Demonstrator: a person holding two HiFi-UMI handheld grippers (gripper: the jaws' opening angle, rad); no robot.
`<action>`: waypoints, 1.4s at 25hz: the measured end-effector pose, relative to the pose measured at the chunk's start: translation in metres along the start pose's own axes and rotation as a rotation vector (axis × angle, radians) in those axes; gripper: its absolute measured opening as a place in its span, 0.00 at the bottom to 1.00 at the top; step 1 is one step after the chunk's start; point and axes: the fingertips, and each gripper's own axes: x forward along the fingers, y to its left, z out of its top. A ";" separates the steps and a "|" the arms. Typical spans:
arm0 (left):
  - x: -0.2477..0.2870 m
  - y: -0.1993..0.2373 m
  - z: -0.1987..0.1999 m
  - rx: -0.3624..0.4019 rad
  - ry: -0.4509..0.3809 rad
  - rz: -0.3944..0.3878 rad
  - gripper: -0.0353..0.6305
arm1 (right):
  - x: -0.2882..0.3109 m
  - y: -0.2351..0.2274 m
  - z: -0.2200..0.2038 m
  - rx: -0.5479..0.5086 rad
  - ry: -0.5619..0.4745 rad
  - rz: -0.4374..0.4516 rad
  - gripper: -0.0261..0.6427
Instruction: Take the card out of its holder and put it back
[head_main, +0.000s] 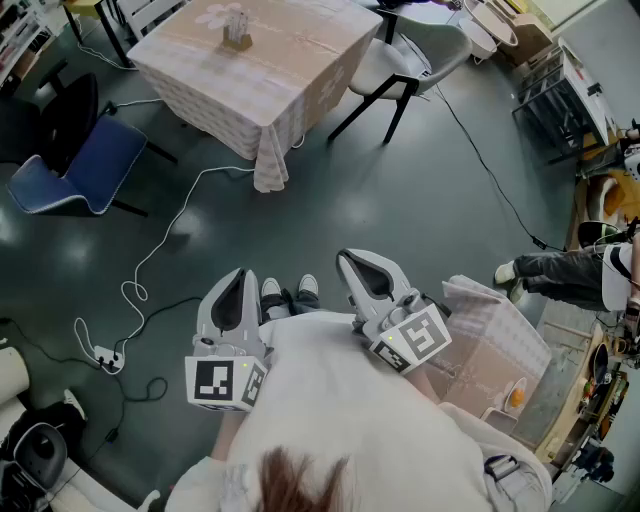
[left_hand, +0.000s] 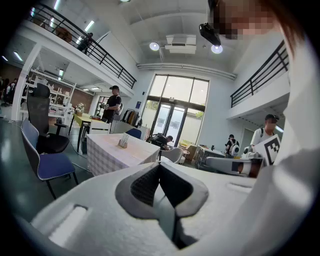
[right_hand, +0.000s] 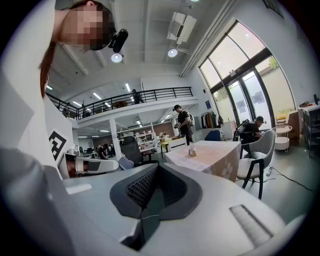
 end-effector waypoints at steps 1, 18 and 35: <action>0.002 -0.002 0.000 0.001 -0.003 -0.002 0.05 | -0.001 -0.003 0.001 -0.001 -0.001 -0.001 0.03; 0.033 -0.029 0.000 0.012 -0.025 0.035 0.05 | -0.017 -0.047 0.012 0.039 -0.071 0.066 0.03; 0.067 -0.035 -0.012 0.003 0.037 0.019 0.05 | 0.001 -0.064 0.008 0.060 -0.036 0.155 0.03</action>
